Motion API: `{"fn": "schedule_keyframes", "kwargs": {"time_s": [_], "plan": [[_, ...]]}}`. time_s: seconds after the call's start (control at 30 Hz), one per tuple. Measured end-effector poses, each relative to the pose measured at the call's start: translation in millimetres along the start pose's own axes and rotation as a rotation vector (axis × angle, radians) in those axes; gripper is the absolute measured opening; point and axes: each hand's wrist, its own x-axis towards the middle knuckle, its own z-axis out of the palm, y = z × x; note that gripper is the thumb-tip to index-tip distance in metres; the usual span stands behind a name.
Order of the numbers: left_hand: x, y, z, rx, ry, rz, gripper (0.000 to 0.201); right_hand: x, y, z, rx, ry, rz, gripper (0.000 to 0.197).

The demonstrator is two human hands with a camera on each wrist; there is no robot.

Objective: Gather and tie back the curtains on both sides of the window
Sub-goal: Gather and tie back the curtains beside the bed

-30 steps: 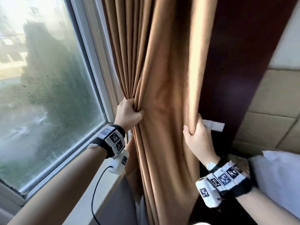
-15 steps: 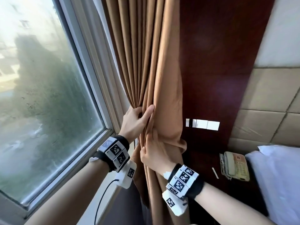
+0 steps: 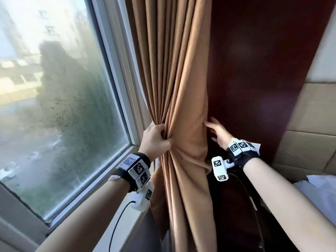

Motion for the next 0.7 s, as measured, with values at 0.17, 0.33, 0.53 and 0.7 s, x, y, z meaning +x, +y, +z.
{"fn": "schedule_keyframes", "kwargs": {"time_s": [0.17, 0.33, 0.53, 0.7], "plan": [[2, 2, 2, -0.018, 0.012, -0.009, 0.034, 33, 15, 12, 0.186, -0.124, 0.008, 0.03], [9, -6, -2, -0.017, 0.026, -0.063, 0.025, 36, 22, -9, -0.354, 0.247, -0.292, 0.035], [18, -7, 2, -0.015, 0.058, -0.107, 0.029, -45, 28, -23, -0.67, 0.491, -0.711, 0.02], [24, 6, 13, -0.076, 0.087, -0.141, 0.02, -101, 42, 19, -0.826, 0.479, -0.931, 0.023]]}}
